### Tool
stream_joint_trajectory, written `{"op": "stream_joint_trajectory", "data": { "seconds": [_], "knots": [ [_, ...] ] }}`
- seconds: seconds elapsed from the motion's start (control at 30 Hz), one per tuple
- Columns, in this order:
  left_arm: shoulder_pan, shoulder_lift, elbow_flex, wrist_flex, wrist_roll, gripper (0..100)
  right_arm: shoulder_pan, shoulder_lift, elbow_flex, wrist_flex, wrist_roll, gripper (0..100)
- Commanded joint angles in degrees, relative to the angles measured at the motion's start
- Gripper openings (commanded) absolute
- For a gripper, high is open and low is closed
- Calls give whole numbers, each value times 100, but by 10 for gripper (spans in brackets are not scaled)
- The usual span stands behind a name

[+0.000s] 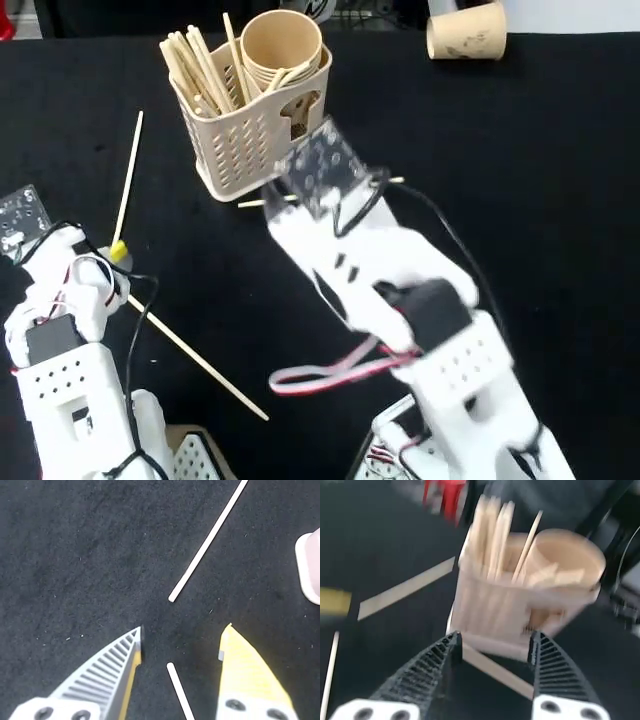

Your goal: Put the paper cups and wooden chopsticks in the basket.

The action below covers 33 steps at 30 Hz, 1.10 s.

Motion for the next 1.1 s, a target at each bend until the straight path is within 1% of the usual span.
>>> {"op": "stream_joint_trajectory", "data": {
  "seconds": [0.0, 0.1, 0.17, 0.23, 0.33, 0.5, 0.8, 0.97, 1.07],
  "knots": [
    [-31, 352, -831, 79, -308, 252, 527, -365, -409, 1275, 580, 234],
    [31, 1319, -1719, 448, -352, 252, 1310, -444, -382, 1626, 1090, 233],
    [189, 2207, -2475, 703, -598, 252, 1679, -444, -303, 1864, 1380, 233],
    [453, 3209, -3319, 1099, -958, 252, 1916, -470, -101, 2180, 1495, 233],
    [840, 4642, -4505, 1556, -1521, 252, 1969, -479, 277, 2576, 1530, 233],
    [963, 6743, -6281, 1670, -2101, 255, 1978, -488, 910, 2743, 1530, 233],
    [954, 9881, -9473, 1705, -2198, 253, 1952, -488, 1727, 2699, 1495, 233],
    [936, 11288, -11108, 2453, -2198, 252, 1943, -497, 2220, 2268, 1125, 233],
    [813, 12018, -11943, 2875, -2198, 198, 1943, -497, 2396, 2101, 1116, 233]
  ]
}}
